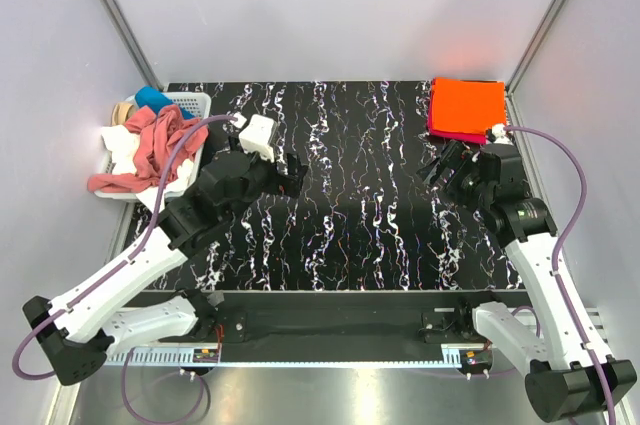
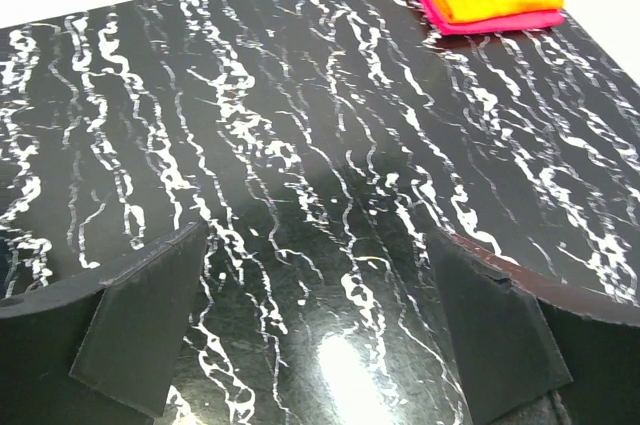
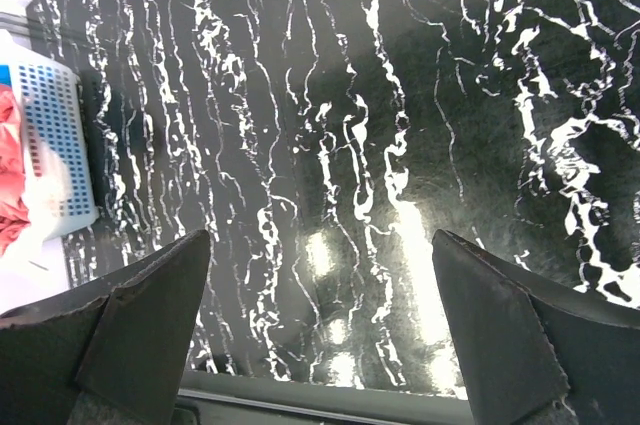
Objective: Fold and stack the t-shirts
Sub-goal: Grab the tshirt from the pile
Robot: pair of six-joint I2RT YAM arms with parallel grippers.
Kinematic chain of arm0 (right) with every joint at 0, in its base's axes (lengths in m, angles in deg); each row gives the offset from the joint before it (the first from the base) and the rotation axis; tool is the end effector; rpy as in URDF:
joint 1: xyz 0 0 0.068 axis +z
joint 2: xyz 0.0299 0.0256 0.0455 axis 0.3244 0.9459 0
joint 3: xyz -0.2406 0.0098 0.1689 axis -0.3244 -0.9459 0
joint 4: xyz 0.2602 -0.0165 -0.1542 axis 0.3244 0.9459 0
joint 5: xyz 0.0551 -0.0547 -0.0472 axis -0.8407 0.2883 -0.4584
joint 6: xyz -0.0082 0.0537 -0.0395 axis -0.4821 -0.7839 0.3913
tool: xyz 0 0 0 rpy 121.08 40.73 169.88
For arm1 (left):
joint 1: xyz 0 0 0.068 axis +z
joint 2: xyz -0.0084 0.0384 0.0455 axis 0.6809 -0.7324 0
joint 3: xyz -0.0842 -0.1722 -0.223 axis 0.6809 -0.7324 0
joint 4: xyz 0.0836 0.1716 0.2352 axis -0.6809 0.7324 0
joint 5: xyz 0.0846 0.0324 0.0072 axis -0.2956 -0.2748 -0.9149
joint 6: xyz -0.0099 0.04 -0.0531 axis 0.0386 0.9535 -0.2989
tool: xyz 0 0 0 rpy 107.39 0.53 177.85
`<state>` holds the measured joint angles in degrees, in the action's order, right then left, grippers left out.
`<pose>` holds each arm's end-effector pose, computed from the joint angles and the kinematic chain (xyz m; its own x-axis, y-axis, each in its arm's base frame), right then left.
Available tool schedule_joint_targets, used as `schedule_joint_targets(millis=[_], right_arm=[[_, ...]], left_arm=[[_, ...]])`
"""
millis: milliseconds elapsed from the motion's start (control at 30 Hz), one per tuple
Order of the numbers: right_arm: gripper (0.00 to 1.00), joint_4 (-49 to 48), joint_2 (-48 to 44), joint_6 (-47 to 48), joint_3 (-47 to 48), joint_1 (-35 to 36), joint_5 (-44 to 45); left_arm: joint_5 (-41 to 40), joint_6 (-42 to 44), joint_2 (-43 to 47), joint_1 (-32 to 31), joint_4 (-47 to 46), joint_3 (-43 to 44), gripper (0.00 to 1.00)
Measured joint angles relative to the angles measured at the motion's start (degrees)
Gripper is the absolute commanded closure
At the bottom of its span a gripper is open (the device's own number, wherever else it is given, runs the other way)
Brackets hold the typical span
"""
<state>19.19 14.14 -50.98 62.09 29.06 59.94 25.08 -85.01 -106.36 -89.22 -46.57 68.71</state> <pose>0.2219 0.0435 0.3459 -0.5817 0.4874 -0.6512 0.1327 0.8467 0.5152 0.1924 -0.1786 0.3933 -0.2770 0.0004 -0.9609 0.4460 0.8858 -0.1282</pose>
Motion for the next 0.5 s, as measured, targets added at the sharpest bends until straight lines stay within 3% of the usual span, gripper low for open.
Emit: schedule_joint_targets(millis=[233, 333, 500], right_arm=[[0.00, 0.0, -0.2, -2.5, -0.1, 0.0, -3.2], [0.00, 0.1, -1.3, -2.8, -0.4, 0.0, -4.0], [0.00, -0.3, -4.4, -3.4, -1.0, 0.0, -5.3]], left_arm=[[-5.2, 1.3, -3.7, 2.1, 3.7, 4.6, 0.01], [-5.4, 0.3, -7.5, 9.6, 7.0, 11.8, 0.01], [-3.3, -3.2, -12.2, 28.7, 11.3, 19.4, 0.01]])
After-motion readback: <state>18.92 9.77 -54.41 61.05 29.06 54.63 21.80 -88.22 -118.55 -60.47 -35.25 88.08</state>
